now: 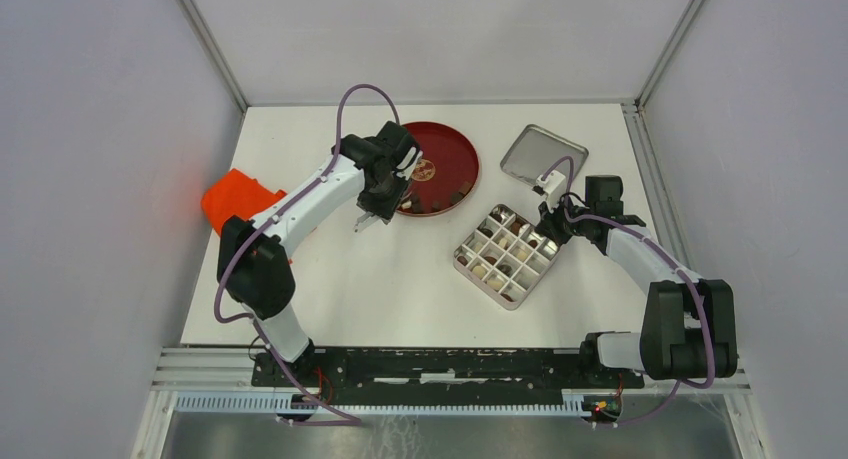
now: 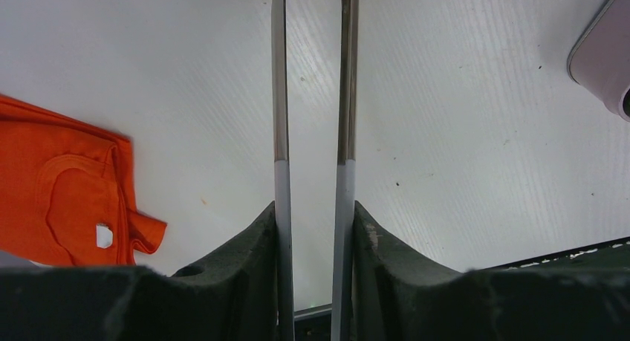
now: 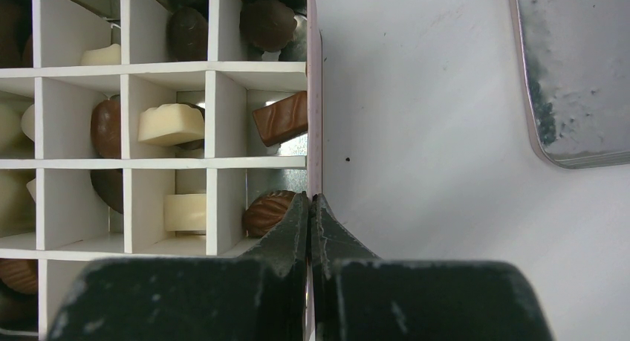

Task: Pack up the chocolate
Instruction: Place the fake chocolate in the packing box.

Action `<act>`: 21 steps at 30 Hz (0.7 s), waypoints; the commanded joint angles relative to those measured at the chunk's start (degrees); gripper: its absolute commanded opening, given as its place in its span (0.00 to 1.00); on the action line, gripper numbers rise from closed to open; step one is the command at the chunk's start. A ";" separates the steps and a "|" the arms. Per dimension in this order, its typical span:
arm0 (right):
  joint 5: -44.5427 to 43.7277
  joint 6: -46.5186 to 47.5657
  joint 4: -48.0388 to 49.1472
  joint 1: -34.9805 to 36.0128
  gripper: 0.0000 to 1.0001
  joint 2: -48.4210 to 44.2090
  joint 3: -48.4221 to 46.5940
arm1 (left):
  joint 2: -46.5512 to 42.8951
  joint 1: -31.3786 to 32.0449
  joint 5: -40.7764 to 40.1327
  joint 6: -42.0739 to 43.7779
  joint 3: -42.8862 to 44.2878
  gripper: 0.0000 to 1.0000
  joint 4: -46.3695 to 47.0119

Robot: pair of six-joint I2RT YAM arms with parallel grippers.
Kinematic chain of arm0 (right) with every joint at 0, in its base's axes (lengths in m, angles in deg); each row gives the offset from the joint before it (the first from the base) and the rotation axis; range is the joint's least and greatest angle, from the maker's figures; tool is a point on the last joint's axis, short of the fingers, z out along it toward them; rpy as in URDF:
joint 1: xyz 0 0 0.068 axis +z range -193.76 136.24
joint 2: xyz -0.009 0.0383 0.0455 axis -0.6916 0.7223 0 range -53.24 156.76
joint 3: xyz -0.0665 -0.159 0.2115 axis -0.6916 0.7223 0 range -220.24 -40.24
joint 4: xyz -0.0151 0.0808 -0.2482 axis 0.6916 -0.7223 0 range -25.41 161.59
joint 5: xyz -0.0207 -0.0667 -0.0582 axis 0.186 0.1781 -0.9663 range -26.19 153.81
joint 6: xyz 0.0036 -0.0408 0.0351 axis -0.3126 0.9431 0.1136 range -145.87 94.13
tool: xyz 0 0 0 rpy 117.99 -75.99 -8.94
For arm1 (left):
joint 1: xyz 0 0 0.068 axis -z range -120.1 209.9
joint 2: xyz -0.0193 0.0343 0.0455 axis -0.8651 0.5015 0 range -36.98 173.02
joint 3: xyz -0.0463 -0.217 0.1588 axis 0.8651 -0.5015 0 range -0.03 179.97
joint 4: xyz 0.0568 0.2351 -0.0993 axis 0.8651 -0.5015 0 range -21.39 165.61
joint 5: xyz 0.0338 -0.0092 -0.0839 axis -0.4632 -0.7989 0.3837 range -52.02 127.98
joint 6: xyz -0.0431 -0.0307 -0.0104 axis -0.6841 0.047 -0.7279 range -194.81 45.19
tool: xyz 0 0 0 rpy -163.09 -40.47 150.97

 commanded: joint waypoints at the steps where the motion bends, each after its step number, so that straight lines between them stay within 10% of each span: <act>1: 2.24 0.21 1.61 -0.14 0.00 -0.42 -1.80 | -0.02 0.16 -0.75 2.34 0.07 0.41 -0.04; 21: 2.32 0.21 1.58 -0.18 0.00 -0.53 -1.81 | 1.08 0.21 -0.69 2.32 -1.13 0.41 -0.20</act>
